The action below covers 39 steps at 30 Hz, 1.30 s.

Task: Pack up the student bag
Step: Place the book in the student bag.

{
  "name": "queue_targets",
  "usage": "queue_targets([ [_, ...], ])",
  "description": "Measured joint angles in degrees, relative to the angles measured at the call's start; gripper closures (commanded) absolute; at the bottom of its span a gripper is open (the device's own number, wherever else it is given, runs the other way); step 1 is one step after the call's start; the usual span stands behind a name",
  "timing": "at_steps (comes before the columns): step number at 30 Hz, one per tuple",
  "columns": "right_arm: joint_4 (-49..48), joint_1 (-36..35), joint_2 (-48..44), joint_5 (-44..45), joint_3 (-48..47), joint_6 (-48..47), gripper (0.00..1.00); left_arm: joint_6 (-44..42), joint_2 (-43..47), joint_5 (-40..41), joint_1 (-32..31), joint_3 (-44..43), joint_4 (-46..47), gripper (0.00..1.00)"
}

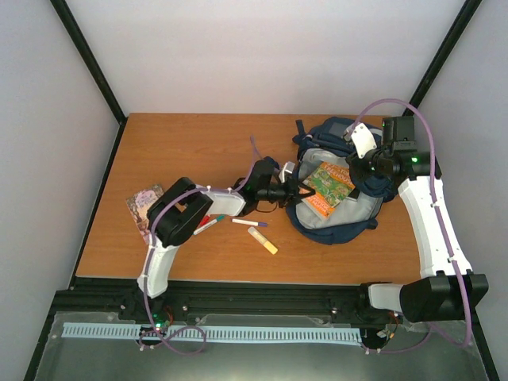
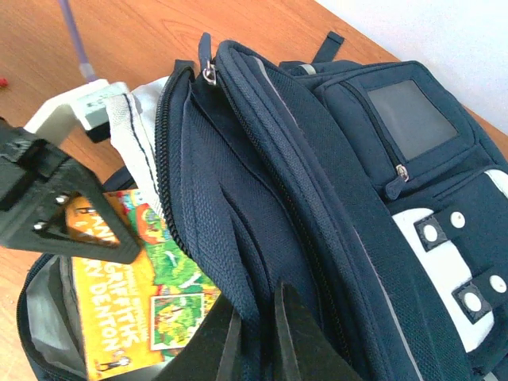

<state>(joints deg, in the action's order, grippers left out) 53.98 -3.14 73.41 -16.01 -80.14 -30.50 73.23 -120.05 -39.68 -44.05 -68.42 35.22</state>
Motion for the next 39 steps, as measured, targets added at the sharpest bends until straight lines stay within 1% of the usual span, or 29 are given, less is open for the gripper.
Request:
queue_targets([
  [5,-0.17,0.0,0.0,-0.74,0.0,0.33,0.97,3.28,-5.11,0.02,-0.02,-5.33,1.44,0.99],
  [16,-0.24,0.04,0.0,-1.53,0.0,0.87,0.97,7.96,-14.12,1.31,-0.13,-17.57,0.35,0.99],
  [22,-0.37,0.04,0.0,-1.88,0.17,1.25,0.97,12.09,-16.59,4.15,-0.61,-19.17,0.92,0.99],
  [30,-1.09,0.07,0.0,-2.05,0.76,1.44,0.97,13.14,-19.12,6.8,-1.51,-23.32,-0.92,0.99],
  [31,-1.09,0.07,0.0,-2.05,0.79,1.44,0.97,13.25,-19.37,7.02,-1.57,-23.78,-1.2,0.97],
  [34,-1.11,0.07,0.0,-2.05,0.96,1.46,0.97,13.64,-19.61,7.19,-1.66,-24.11,-1.62,0.83],
  [39,-1.46,0.07,-0.02,-2.08,1.36,1.51,0.97,13.57,-19.58,7.15,-1.66,-24.13,-2.32,0.66],
])
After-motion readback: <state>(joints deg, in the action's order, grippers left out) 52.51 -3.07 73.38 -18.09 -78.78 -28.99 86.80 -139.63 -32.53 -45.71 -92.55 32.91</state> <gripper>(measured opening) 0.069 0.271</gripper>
